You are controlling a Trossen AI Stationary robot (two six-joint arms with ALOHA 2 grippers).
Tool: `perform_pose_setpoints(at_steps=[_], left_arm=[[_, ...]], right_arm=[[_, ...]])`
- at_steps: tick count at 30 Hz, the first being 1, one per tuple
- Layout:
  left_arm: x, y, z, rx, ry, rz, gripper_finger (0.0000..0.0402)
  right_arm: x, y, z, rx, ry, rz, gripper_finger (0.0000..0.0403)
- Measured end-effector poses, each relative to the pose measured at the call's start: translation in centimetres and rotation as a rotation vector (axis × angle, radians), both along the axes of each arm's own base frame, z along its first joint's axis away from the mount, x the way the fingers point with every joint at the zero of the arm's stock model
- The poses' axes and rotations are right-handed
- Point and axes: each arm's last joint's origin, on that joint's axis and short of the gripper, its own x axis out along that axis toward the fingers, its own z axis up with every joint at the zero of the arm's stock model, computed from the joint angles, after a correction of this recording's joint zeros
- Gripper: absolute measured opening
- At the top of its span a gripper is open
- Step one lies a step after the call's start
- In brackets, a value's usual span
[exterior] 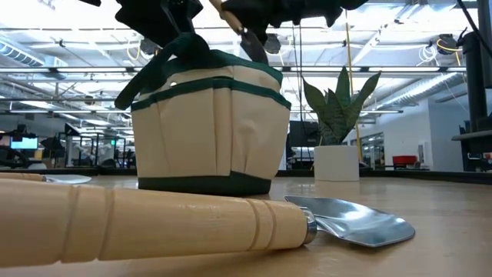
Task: Pick & Place Garden tools in Gardening bag
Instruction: Put the top brown trowel into the gardening bag
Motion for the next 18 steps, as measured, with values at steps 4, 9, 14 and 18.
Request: perform_pose_setpoints(at_steps=[4,9,14,18], left_arm=[[-0.1,-0.2,0.0,0.017,-0.001,0.003,0.0161],[-0.5,-0.7,0.2,0.016,-0.005,-0.015,0.0161],[-1.4,-1.4,0.5,0.029,-0.002,-0.019,0.0161],[-2.1,-1.7,1.2,0.034,-0.017,-0.005,0.0161]], right_arm=[[0.8,1.5,-0.8,0.015,0.013,0.038,0.0058],[1.8,3.4,-1.5,0.019,-0.009,0.083,0.0059],[2.6,4.4,-2.4,0.011,-0.005,0.072,0.0059],[2.4,4.8,-3.4,-0.005,0.020,0.015,0.0059]])
